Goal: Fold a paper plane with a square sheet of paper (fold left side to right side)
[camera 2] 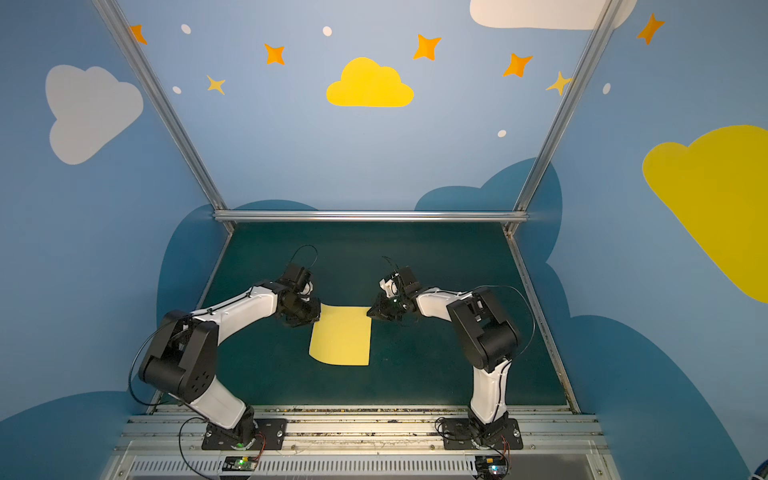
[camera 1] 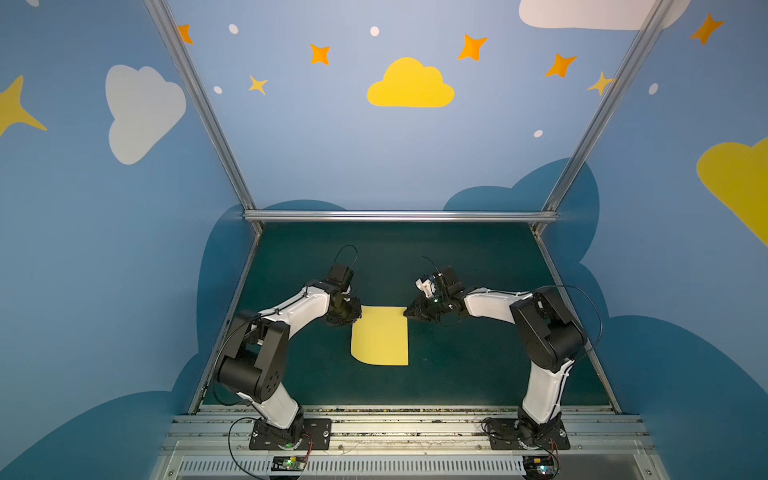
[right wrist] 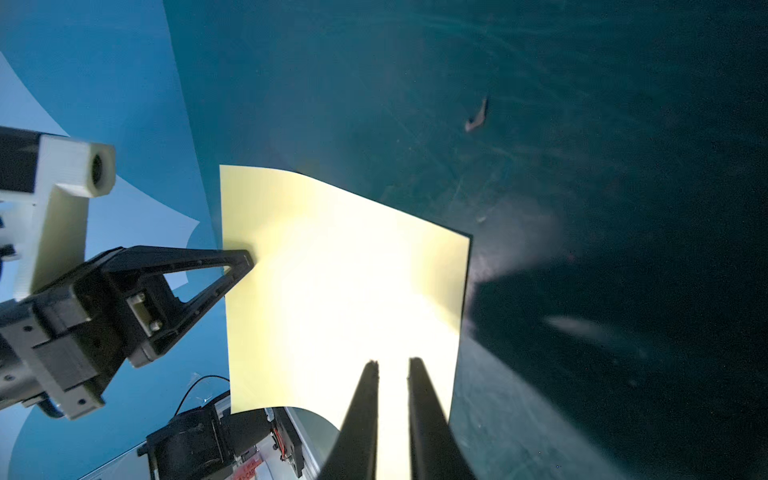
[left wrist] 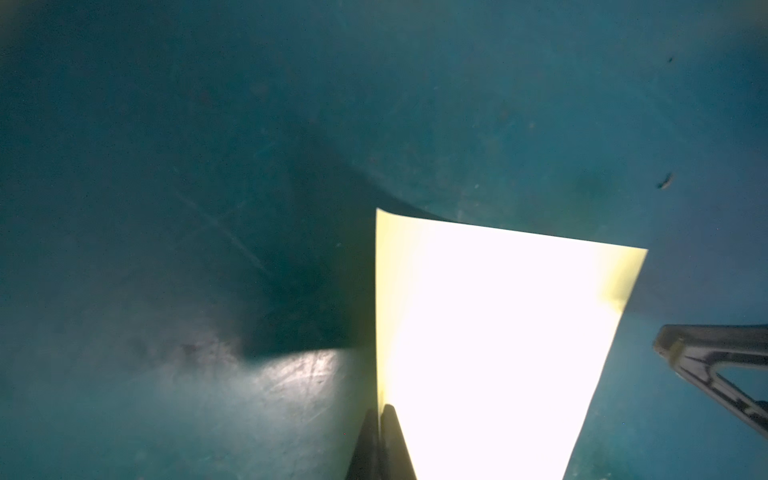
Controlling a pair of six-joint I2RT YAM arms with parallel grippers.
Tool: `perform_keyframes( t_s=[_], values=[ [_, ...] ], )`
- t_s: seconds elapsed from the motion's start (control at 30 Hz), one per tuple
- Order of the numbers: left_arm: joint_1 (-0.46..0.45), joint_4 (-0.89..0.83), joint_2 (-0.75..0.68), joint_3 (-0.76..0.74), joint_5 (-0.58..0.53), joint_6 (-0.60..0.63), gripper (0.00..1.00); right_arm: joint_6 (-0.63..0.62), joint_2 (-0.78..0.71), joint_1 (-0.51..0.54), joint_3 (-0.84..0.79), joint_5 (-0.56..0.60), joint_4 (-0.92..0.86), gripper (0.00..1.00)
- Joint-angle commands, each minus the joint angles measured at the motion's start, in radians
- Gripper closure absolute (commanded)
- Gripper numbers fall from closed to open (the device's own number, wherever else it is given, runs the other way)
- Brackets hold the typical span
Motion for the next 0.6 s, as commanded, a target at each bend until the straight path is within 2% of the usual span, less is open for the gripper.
perform_keyframes(
  t_s=[0.0, 0.1, 0.37, 0.57],
  values=[
    [-0.015, -0.044, -0.006, 0.038, -0.051, 0.007, 0.96, 0.009, 0.030, 0.012, 0.005, 0.000, 0.027, 0.94],
    [-0.033, -0.061, 0.000, 0.061, -0.057, 0.012, 0.96, 0.008, 0.048, 0.016, 0.009, 0.010, 0.019, 1.00],
    [-0.119, -0.086, 0.012, 0.133, -0.041, -0.011, 0.94, -0.003, 0.093, 0.017, 0.013, 0.031, -0.016, 1.00],
    [-0.194, -0.037, 0.075, 0.185, 0.039, -0.078, 0.92, -0.007, 0.106, 0.017, 0.003, 0.028, -0.011, 1.00]
  ],
)
